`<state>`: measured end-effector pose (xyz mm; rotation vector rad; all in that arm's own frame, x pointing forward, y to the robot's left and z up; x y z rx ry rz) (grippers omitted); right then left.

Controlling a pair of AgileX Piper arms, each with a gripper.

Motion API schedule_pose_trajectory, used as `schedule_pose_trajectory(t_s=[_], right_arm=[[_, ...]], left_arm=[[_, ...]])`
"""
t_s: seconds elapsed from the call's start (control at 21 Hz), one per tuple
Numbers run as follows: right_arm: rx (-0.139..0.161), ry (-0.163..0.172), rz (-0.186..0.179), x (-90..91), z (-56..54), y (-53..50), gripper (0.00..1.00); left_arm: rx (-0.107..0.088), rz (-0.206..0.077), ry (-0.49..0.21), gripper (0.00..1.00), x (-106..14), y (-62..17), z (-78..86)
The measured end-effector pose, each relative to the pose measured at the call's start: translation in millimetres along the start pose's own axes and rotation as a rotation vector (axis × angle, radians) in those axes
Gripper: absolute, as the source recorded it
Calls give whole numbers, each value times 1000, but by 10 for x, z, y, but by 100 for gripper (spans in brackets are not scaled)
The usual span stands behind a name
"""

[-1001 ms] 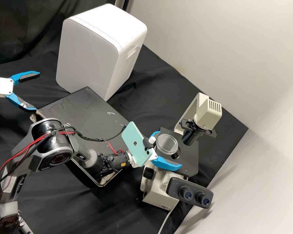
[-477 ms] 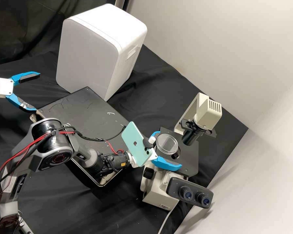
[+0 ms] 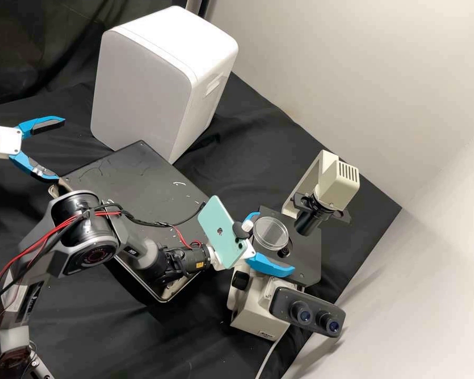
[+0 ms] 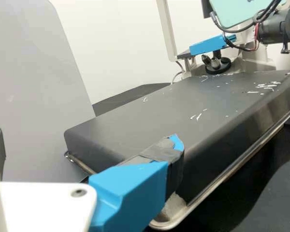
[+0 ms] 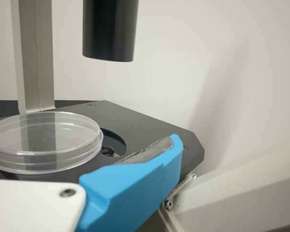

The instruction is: Place the petri dish on the bench

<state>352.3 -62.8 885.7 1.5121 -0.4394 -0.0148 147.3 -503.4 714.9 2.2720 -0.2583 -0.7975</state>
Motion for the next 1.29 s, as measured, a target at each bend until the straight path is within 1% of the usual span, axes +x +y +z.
schedule_pose_trajectory(t_s=[0.14, 0.38, 0.57, 0.67, 1.29], right_arm=[[3, -10, 8, 36, -22, -14, 100], [11, -18, 9, 114, -58, -30, 100], [11, -22, 9, 126, -74, -37, 100], [8, -24, 5, 125, -77, -44, 100], [7, -24, 5, 124, -80, -47, 100]], left_arm=[[0, 0, 0, 100, 0, 0, 0], [0, 0, 0, 100, 0, 0, 0], [0, 1, 0, 100, 6, 2, 0], [0, -9, 0, 100, 11, -15, 0], [0, -9, 0, 100, 11, -15, 0]])
